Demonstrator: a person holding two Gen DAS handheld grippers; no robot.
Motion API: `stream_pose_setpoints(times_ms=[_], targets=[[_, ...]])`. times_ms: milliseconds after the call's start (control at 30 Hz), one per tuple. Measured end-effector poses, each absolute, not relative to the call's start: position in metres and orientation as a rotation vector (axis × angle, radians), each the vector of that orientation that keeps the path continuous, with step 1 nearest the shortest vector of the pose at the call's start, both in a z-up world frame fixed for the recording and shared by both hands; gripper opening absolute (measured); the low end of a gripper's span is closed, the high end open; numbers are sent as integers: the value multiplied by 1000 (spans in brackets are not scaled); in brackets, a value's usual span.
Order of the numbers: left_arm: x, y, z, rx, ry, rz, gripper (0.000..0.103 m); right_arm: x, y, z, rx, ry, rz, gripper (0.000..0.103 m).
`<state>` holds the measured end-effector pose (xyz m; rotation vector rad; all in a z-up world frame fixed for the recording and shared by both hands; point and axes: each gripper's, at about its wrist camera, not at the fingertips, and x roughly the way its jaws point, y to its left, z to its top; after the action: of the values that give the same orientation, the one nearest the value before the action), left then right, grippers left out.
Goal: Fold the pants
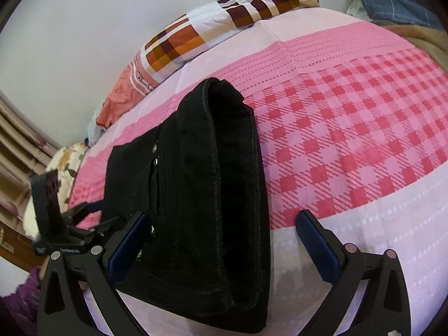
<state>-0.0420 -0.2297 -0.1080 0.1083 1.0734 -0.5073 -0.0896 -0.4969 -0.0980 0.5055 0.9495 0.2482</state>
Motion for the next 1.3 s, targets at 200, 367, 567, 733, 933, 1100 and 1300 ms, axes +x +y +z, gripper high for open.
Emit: stream_pose_setpoints(times_ms=[200, 367, 567, 733, 933, 1100, 1300], targets=[[-43, -231, -109, 115, 1061, -508, 103, -84, -502, -98, 553, 988, 262, 103], [-43, -231, -110, 117, 1056, -513, 103, -73, -490, -96, 467, 1023, 276, 103], [-42, -232, -110, 115, 1059, -514, 103, -67, -477, -96, 374, 1035, 322, 84], [-40, -234, -110, 119, 1080, -518, 103, -65, -486, -97, 393, 1042, 356, 71], [-40, -236, -110, 125, 1082, -514, 103, -66, -497, -98, 455, 1051, 381, 70], [-40, -236, -111, 120, 1072, -515, 103, -63, -504, -101, 502, 1064, 413, 74], [-52, -242, -104, 148, 995, -567, 68, -55, -481, -99, 479, 1091, 472, 34]])
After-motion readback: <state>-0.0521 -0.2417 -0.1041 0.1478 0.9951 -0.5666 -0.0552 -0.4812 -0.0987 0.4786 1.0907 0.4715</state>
